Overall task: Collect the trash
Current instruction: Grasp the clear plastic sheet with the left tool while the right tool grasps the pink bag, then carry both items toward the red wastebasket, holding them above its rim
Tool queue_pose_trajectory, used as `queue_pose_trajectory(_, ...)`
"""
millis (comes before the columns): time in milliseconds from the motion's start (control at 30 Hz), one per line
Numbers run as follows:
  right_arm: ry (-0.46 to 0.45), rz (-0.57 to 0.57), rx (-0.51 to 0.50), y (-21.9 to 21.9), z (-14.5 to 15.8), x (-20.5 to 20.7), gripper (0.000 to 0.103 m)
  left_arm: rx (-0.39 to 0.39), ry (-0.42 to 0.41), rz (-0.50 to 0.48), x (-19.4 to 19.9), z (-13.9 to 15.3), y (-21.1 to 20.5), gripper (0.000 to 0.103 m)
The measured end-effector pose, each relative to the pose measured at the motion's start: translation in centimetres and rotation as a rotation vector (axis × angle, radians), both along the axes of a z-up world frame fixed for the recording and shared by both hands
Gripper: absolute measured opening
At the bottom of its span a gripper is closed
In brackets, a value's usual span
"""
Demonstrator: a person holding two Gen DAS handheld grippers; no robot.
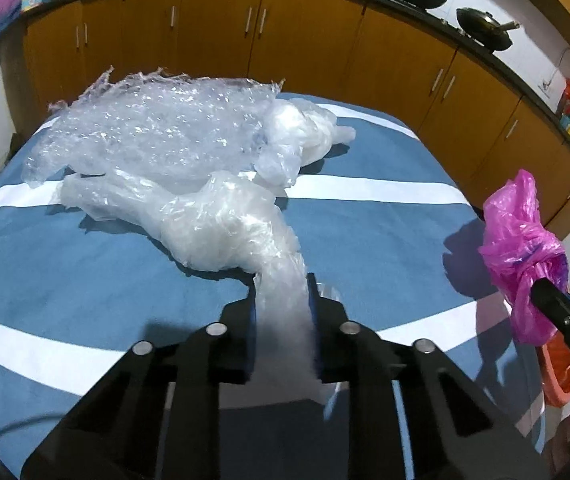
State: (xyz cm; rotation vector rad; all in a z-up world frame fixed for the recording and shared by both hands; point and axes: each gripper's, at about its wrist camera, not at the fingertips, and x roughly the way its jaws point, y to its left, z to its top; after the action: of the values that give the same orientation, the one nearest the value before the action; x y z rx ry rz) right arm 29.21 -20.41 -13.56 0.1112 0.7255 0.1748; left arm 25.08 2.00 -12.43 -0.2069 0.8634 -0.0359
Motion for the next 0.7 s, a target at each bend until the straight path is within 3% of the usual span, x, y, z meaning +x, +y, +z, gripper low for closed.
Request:
queue_pose_trajectory(367, -0.029, 0.014, 0.023, 0.0, 1.7, -2.4, 0.042, 0.004, -0.078, -0.020, -4.9, 2.3, 1.0, 0.017)
queue_pose_trajectory(700, -0.095, 0.003, 0.037, -0.9, 5.1, -6.1, 0.042, -0.024, -0.177, -0.060, -7.6, 7.0, 0.0, 0.017)
